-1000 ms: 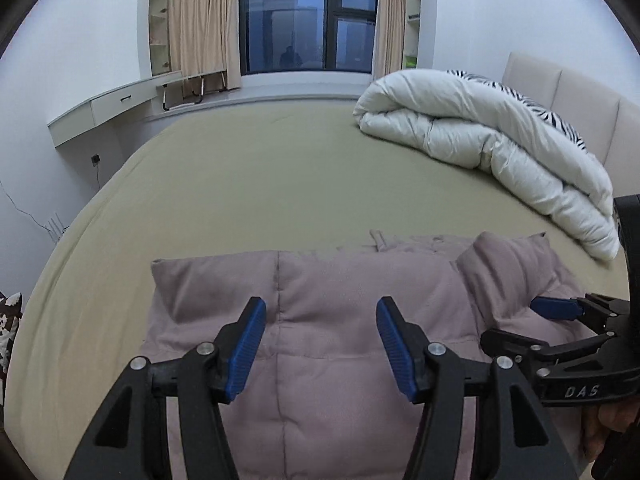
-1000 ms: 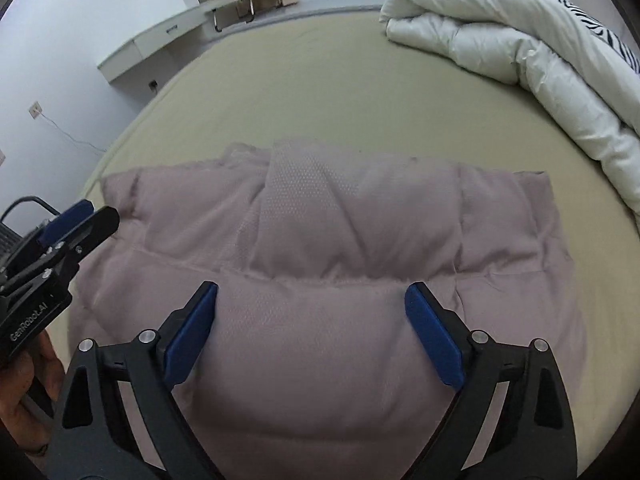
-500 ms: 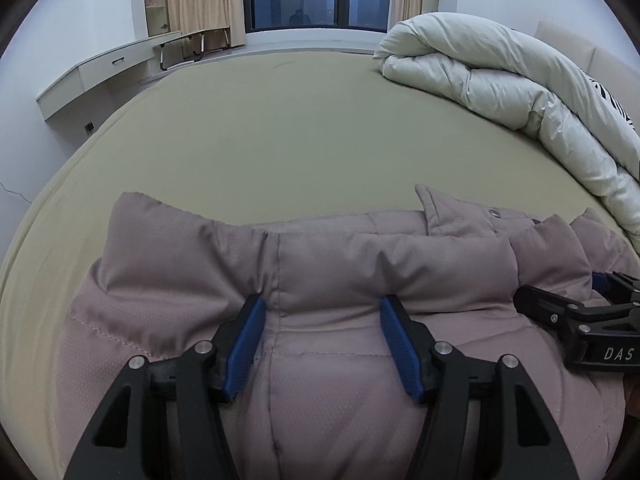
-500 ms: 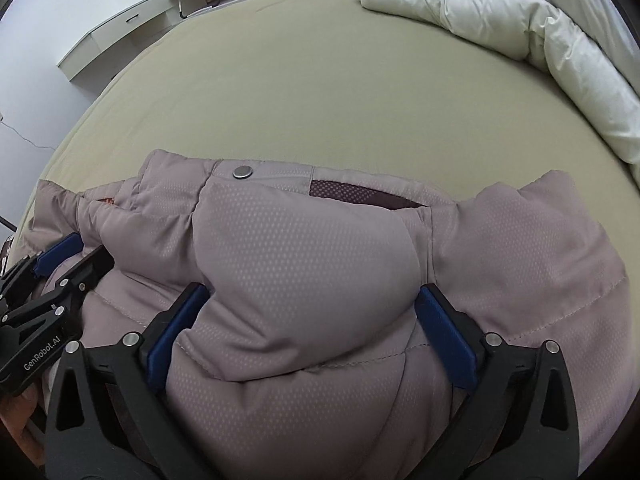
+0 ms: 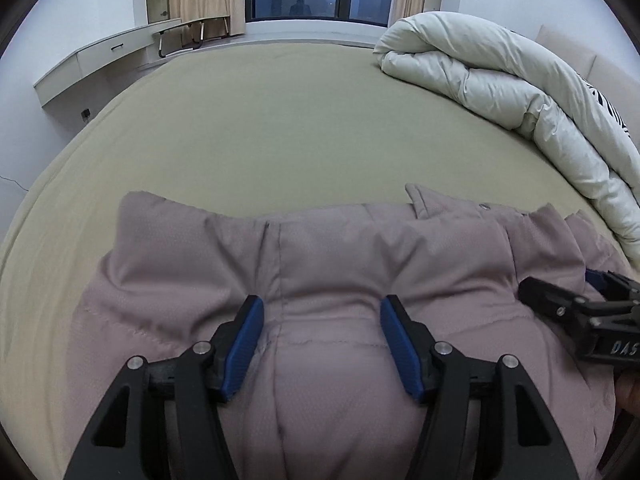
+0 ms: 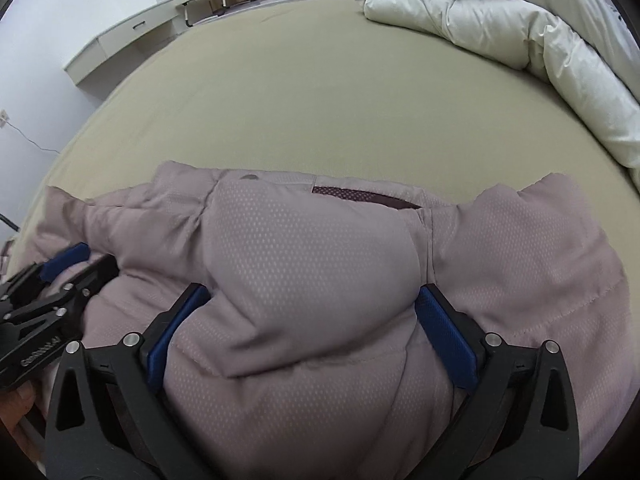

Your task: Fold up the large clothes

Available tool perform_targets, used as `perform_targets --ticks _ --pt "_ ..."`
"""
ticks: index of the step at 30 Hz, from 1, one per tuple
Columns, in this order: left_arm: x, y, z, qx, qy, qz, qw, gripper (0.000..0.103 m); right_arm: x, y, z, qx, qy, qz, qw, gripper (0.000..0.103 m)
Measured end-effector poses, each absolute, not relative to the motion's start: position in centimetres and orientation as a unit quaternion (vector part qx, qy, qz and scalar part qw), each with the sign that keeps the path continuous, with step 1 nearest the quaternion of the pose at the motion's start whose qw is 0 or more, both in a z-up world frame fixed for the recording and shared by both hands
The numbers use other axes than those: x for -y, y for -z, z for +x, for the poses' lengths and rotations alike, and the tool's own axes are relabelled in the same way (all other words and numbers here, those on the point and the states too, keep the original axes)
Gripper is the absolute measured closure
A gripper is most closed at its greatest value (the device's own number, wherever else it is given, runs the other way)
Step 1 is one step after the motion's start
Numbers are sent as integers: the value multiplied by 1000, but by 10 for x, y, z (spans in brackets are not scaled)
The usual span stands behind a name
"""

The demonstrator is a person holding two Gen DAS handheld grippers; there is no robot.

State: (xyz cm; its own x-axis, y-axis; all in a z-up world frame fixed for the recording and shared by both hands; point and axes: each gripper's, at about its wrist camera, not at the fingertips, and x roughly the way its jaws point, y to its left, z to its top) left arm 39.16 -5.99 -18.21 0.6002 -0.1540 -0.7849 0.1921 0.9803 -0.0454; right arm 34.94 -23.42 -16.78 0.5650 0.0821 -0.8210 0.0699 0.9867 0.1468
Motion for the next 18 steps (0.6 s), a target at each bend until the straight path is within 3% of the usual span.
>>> perform_targets --ticks 5,8,10,18 --pt "34 147 326 -384 58 38 921 39 249 113 261 -367 23 77 927 0" --pt "29 165 320 -391 47 60 917 35 284 152 250 -435 80 82 893 0" --pt "28 176 327 -399 56 47 914 30 304 172 243 -420 55 108 899 0" --pt "31 197 344 -398 65 21 915 29 316 201 233 -396 57 130 907 0"
